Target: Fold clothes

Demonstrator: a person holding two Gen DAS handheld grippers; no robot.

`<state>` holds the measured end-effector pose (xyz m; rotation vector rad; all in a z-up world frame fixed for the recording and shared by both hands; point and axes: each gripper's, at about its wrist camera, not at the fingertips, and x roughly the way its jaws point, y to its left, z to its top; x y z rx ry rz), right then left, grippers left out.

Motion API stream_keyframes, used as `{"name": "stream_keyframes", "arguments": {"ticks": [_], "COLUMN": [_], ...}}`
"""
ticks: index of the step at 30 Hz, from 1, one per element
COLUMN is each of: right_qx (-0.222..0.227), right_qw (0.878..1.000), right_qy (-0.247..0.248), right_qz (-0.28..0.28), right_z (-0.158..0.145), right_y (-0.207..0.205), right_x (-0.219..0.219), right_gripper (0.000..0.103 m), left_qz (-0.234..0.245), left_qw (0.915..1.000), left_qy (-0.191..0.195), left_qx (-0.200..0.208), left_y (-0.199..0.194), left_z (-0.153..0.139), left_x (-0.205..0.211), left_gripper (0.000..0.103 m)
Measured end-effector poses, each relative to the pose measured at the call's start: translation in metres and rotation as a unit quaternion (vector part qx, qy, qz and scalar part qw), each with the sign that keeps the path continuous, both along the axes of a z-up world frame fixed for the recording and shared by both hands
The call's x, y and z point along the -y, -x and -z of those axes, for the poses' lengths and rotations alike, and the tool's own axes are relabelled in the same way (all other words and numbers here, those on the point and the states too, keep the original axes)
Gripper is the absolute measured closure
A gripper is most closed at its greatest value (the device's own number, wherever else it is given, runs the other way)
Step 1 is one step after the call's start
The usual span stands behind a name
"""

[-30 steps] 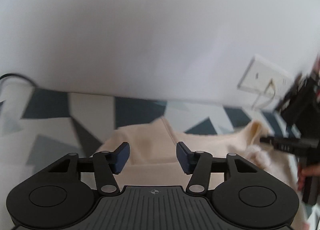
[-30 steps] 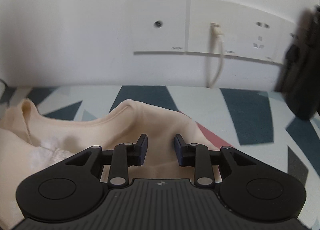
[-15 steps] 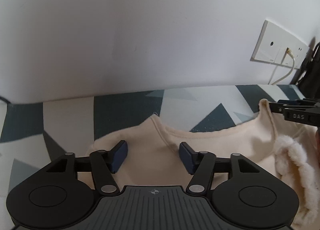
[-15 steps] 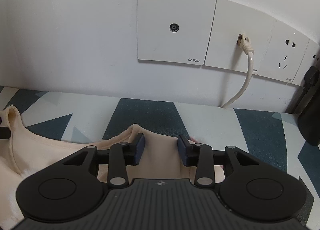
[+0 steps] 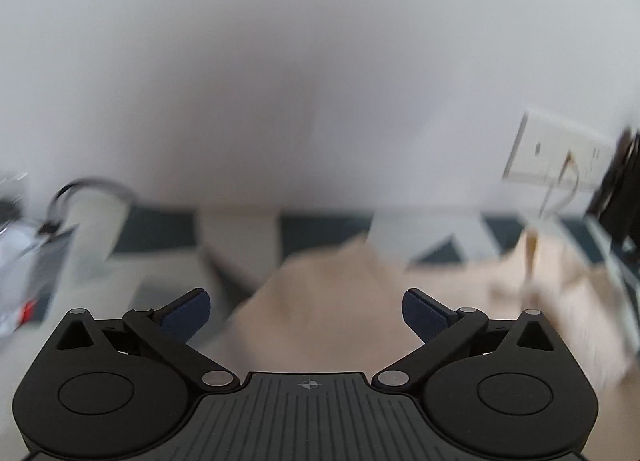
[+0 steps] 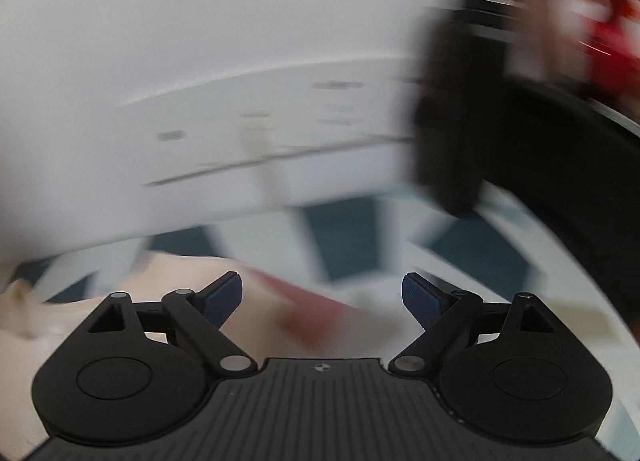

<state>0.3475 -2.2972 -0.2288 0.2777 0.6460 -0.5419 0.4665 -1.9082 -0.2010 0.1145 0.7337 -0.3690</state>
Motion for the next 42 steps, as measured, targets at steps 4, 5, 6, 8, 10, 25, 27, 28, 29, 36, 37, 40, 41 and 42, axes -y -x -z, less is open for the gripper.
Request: {"name": "stream_keyframes", "arguments": {"ticks": [4,5,6,8,10,25,27,28,29,36,37,40,41,42], "right_qx": [-0.026,-0.035,-0.045,-0.065,-0.084,-0.149,-0.156,-0.159,-0.163,-0.186,-0.184,-0.18,-0.178,-0.172], "right_qw": [0.998,0.997,0.997,0.996,0.994,0.989,0.988,0.987,0.986,0.981,0.982,0.982,0.983,0.984], "right_qy": [-0.035,-0.037,-0.039,-0.044,-0.049,-0.007,-0.004,-0.002,0.001,0.018,0.017,0.003,-0.004,-0.01], "right_qz": [0.052,0.051,0.051,0.05,0.049,0.003,0.015,0.023,0.029,0.044,0.045,0.05,0.052,0.052], "right_z": [0.008,0.011,0.013,0.018,0.023,0.002,0.001,0.001,0.002,0.007,0.008,0.01,0.01,0.009], "right_y": [0.044,0.05,0.057,0.07,0.083,0.121,0.133,0.139,0.146,0.177,0.18,0.18,0.18,0.18], "right_x": [0.007,0.005,0.002,-0.002,-0.007,-0.087,-0.092,-0.094,-0.096,-0.095,-0.093,-0.081,-0.076,-0.071], "right_gripper": [0.014,0.014,0.014,0.014,0.014,0.001,0.001,0.001,0.001,0.001,0.001,0.001,0.001,0.001], "left_qz": [-0.043,-0.056,-0.068,-0.09,-0.112,-0.059,-0.039,-0.029,-0.02,-0.008,-0.009,-0.036,-0.046,-0.056], "left_qw": [0.997,0.9946,0.9923,0.9878,0.9823,0.9879,0.9897,0.9903,0.9907,0.9898,0.9901,0.9896,0.9892,0.9886], "left_qy": [0.029,0.04,0.047,0.055,0.062,0.008,-0.008,-0.019,-0.029,-0.06,-0.061,-0.059,-0.058,-0.057], "left_qx": [-0.057,-0.078,-0.093,-0.115,-0.137,-0.143,-0.138,-0.135,-0.132,-0.129,-0.126,-0.126,-0.127,-0.127], "left_y": [0.032,0.038,0.043,0.052,0.062,0.112,0.117,0.119,0.122,0.14,0.143,0.149,0.15,0.152], "left_z": [0.011,0.016,0.02,0.027,0.034,0.047,0.048,0.049,0.05,0.054,0.054,0.054,0.054,0.054], "left_x": [-0.042,-0.051,-0.059,-0.072,-0.085,-0.093,-0.09,-0.088,-0.086,-0.08,-0.079,-0.077,-0.077,-0.077], "left_gripper": [0.001,0.001,0.001,0.001,0.001,0.001,0.001,0.001,0.001,0.001,0.001,0.001,0.001,0.001]}}
